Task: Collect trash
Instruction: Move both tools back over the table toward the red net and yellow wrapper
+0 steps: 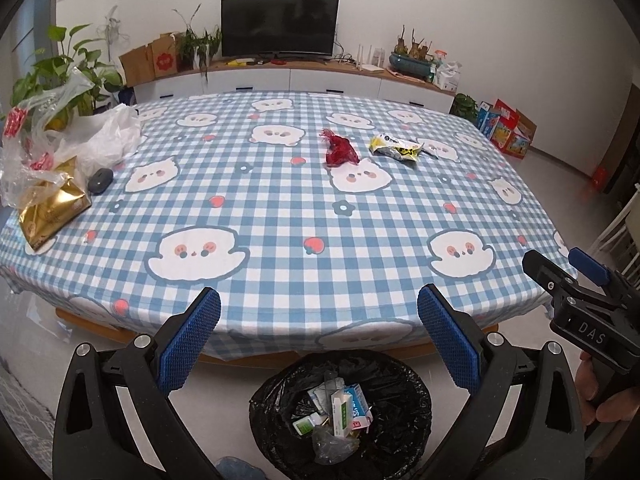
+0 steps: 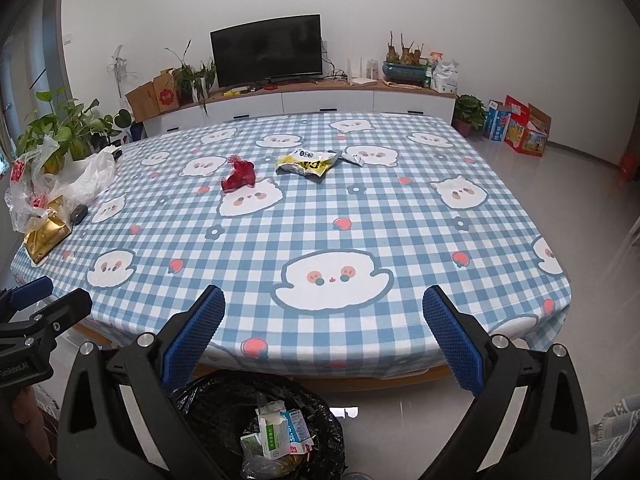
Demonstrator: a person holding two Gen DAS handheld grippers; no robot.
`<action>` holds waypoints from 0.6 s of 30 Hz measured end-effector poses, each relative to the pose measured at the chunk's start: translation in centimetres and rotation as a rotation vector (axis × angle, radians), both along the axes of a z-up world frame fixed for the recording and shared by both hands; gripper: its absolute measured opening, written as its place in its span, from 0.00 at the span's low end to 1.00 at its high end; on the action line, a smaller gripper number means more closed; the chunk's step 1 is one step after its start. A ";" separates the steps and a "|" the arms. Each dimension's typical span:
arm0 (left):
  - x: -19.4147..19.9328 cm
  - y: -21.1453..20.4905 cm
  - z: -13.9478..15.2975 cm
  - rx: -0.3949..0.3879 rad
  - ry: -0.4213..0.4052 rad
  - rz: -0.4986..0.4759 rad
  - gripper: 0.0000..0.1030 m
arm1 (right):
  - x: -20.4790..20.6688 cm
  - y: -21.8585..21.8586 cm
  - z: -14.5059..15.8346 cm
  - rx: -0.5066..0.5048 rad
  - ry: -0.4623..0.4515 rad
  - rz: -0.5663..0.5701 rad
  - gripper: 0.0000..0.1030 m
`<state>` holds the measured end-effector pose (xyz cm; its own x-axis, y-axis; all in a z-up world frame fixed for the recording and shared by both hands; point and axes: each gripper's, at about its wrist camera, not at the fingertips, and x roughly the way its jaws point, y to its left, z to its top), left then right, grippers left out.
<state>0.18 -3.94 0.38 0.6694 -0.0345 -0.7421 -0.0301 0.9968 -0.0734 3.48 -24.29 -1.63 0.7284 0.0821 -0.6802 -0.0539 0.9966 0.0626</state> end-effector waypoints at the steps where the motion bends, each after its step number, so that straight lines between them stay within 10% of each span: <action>1: 0.4 0.0 -0.1 0.001 0.002 0.002 0.94 | 0.4 -0.1 0.0 0.002 0.001 -0.002 0.92; 18: 8.4 -0.5 -1.4 0.017 0.042 0.007 0.94 | 7.9 -0.6 -0.7 -0.013 0.024 -0.008 0.92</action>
<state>8.56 -4.48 -1.05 0.6381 -0.0168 -0.7697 -0.0396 0.9977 -0.0546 11.39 -24.85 -2.28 0.7125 0.0676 -0.6984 -0.0448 0.9977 0.0508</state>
